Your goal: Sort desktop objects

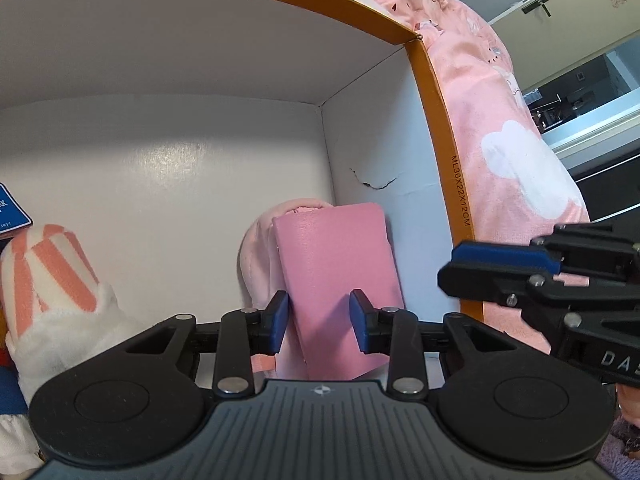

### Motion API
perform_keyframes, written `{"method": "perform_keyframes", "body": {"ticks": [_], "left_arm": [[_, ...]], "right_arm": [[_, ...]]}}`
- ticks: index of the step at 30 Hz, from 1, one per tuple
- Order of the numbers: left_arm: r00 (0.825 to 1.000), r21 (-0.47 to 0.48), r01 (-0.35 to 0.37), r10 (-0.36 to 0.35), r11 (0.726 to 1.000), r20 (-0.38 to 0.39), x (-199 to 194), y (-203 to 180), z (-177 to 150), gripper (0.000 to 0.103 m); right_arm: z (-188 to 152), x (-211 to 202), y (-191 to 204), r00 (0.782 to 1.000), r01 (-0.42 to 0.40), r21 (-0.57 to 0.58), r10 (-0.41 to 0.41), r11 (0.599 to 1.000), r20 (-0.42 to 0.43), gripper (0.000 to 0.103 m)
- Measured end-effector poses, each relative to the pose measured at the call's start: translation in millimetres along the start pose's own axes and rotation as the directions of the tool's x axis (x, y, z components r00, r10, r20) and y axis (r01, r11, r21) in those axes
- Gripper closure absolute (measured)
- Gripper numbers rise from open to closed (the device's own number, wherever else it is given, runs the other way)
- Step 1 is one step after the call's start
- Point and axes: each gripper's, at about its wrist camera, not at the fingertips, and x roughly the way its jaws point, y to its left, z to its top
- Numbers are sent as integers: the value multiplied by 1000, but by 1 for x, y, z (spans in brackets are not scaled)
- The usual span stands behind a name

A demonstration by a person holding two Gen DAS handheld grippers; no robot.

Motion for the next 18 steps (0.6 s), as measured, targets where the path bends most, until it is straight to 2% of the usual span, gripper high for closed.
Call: {"method": "perform_keyframes", "body": {"ticks": [3, 5, 8, 10, 15, 18], "left_arm": [[1000, -3, 1, -1, 1000, -6, -4, 0, 2, 65], [999, 24, -37, 37, 999, 3, -10, -3, 2, 65], [997, 72, -78, 75, 994, 33, -22, -10, -3, 65], [995, 92, -92, 87, 991, 58, -34, -12, -6, 65], [981, 189, -145, 116, 971, 157, -75, -32, -24, 65], [974, 248, -138, 87, 959, 208, -101, -42, -43, 65]], "right_arm": [[-5, -3, 0, 1000, -16, 2, 16, 1000, 18, 85], [-8, -9, 2, 999, -10, -12, 11, 1000, 44, 84], [-15, -19, 4, 996, -25, -20, 27, 999, 86, 75], [-21, -27, 4, 992, -47, -15, 48, 999, 120, 72], [-48, -47, 12, 971, -62, -10, 63, 998, 229, 68], [-72, -56, 18, 950, -58, 21, 48, 998, 309, 68]]}}
